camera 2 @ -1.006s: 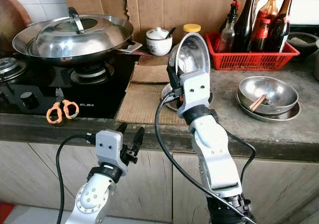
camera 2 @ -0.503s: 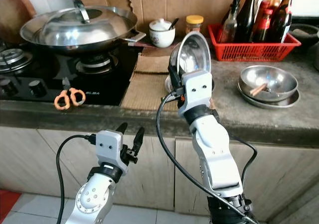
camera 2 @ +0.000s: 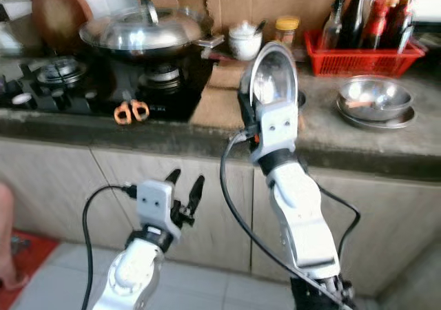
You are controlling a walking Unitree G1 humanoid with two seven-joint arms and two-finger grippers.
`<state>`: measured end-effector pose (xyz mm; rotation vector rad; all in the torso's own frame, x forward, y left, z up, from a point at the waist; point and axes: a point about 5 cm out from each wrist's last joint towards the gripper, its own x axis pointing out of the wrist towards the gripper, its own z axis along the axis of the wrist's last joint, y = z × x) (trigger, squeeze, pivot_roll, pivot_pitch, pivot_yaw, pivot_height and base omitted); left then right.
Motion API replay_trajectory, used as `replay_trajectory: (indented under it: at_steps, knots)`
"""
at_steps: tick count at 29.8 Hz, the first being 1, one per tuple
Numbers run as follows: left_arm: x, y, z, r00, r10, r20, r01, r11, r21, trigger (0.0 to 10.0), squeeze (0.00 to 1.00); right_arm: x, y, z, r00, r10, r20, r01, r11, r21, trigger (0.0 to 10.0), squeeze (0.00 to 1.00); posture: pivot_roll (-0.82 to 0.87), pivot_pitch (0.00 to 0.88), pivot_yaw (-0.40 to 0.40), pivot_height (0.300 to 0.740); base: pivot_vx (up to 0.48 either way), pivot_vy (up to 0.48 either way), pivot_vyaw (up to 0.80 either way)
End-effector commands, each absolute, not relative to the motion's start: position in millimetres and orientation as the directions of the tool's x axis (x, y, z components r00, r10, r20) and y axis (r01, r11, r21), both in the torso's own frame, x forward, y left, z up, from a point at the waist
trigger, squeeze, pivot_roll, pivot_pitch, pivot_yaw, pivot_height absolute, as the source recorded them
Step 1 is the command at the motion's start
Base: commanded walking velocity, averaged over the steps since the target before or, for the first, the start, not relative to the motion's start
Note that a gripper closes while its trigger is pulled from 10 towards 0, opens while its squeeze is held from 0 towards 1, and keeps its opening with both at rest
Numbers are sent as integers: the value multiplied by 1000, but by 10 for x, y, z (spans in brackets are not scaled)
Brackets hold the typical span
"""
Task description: Kitchen organization
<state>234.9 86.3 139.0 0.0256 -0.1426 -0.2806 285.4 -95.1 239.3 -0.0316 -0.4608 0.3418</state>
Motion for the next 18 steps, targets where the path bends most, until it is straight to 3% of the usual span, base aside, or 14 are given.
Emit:
replay_trajectory:
  at_steps: [1, 2, 3, 18]
  knots:
    - [2340, 847, 1381, 949, -287, 132, 283, 958, 43, 10000, 0, 2811, -943, 2404, 834, 336, 437, -318, 941, -115, 7098, 0, 31, 9, 19, 740, -285, 0, 0]
    - [2340, 847, 1381, 949, -287, 132, 283, 958, 43, 10000, 0, 2811, -943, 2404, 834, 336, 437, -318, 941, -115, 7098, 0, 31, 9, 19, 740, -285, 0, 0]
    - [2339, 846, 1380, 949, -287, 132, 284, 958, 43, 10000, 0, 2804, -942, 2383, 838, 336, 431, -318, 941, -116, 10000, 0, 29, 9, 21, 740, -285, 0, 0]
    - [2317, 839, 1347, 948, -293, 122, 290, 956, 40, 10000, 0, 2717, -1076, 1994, 912, 270, 310, -250, 963, -102, 10000, 0, 31, 4, 14, 740, -284, 0, 0]
